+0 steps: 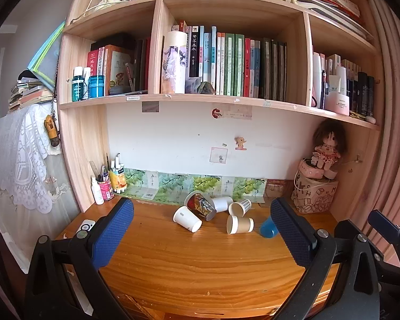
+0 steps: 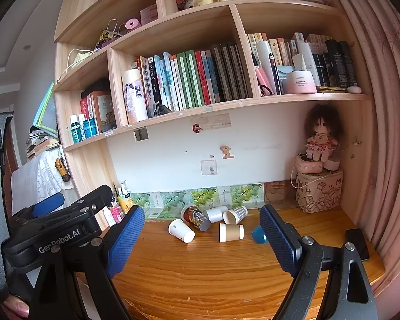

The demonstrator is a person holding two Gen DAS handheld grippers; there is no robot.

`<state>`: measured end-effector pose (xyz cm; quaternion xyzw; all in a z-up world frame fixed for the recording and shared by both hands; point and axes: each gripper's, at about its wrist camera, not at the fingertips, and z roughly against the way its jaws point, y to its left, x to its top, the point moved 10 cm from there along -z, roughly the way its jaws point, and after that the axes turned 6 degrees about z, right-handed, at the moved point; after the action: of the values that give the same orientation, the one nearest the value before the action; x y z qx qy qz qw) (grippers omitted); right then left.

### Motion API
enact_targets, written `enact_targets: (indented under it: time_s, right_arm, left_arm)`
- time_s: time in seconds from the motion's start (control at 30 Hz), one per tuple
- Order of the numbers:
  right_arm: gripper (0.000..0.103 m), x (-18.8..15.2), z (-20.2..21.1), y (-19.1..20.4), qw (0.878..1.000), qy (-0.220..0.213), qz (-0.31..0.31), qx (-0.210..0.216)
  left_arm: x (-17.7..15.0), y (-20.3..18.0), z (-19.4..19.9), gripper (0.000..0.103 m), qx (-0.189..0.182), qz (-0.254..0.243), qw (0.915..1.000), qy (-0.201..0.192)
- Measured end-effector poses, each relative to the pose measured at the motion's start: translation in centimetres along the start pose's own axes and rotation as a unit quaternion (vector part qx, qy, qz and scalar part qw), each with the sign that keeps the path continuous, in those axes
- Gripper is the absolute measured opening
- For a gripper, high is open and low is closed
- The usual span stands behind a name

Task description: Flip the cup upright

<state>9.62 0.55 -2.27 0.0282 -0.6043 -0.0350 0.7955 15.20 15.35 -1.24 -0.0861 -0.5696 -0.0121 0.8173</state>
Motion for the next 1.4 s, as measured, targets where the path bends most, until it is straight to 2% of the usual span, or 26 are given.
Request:
enact_targets:
  time_s: [0.33,1.0,1.17,1.4]
  right_arm:
    - [0.089,-0.3,-0.1,0.3,1.000,0.007,-0.002,0.004]
    - [0.089,-0.1,0.4,1.2,0.998,-0.008,-0.017,0.058]
    - [0.089,0.0,0.3,1.7,0.998,-0.014,-0.010,0.068]
    - [0.089,0.1,-0.1,2.3,0.997,-0.013,0.010,0.071]
  left_arm:
    - [-0.4,0.1,-0.2,0.102,0.003,0.005,0.9999,0.016]
    - [-0.4,1.9,2.1,0.102,0.060,-0.002,0.9982,0.008]
    - [-0.6,2.9,2.3,0.102,0.075,0.004,0.9971,0.011]
    - [-1.0,3.9,1.6,0.102,0.074,0.029,0.9967,0.017]
